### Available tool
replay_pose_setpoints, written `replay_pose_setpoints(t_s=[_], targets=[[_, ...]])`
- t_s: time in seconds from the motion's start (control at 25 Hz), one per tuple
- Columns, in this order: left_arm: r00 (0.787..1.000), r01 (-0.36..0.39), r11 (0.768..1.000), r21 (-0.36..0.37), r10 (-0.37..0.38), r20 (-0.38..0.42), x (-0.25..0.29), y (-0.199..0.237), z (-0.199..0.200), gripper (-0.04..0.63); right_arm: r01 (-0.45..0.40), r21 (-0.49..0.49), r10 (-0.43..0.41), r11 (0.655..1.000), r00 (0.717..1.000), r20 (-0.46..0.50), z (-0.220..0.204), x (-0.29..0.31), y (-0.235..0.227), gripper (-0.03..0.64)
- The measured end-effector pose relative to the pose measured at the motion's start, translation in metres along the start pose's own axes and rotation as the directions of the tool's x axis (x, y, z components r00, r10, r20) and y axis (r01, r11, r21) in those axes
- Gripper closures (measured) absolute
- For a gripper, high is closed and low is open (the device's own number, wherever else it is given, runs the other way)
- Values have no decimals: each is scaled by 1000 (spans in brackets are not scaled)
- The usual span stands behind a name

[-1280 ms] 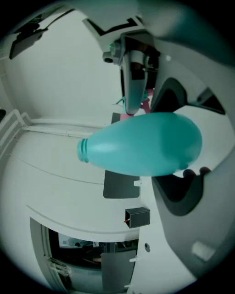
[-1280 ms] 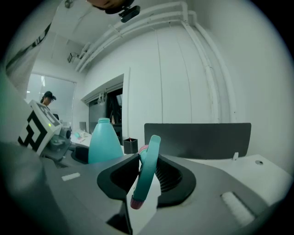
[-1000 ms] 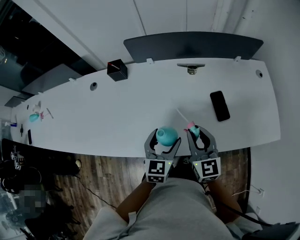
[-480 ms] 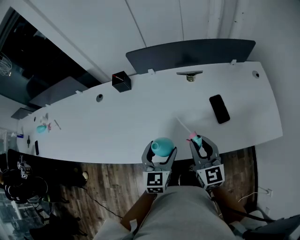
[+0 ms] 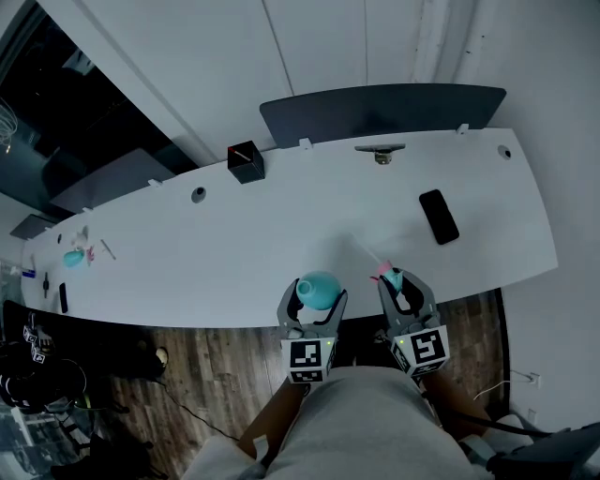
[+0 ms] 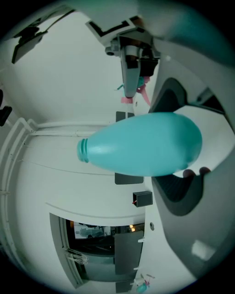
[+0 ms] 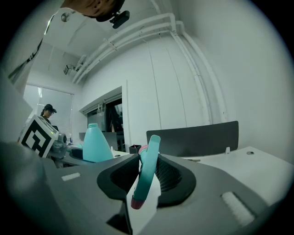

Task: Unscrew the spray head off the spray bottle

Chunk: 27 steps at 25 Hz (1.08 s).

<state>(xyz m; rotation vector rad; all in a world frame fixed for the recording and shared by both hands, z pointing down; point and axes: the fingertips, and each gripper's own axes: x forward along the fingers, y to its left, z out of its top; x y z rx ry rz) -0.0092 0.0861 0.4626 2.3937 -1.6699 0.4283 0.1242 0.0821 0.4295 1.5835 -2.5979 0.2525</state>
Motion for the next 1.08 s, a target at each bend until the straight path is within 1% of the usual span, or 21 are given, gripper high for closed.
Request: replay_pose_setpoints(t_s=[0.24,0.4,0.52,1.08], targets=[[1000,6,1000,0,-6,-2,-6,4,-6,195,9,-10,-9,1000,1000,-10,-3,0,11,509],[1000,20,1000,-1,-20,8,-8,1,-3,195,8,-22,-9,1000,1000,-14,-3,0,16,509],[1000,19,1000,-4,-19,6,-8,1,-3,195,6,-34,-6,999,1000,-15,-3,1,17,509],[1000,18,1000,-6,-18,-2,-9,1,-6,195,5,-35,-6,999,1000,-22,-4,3,17,509]])
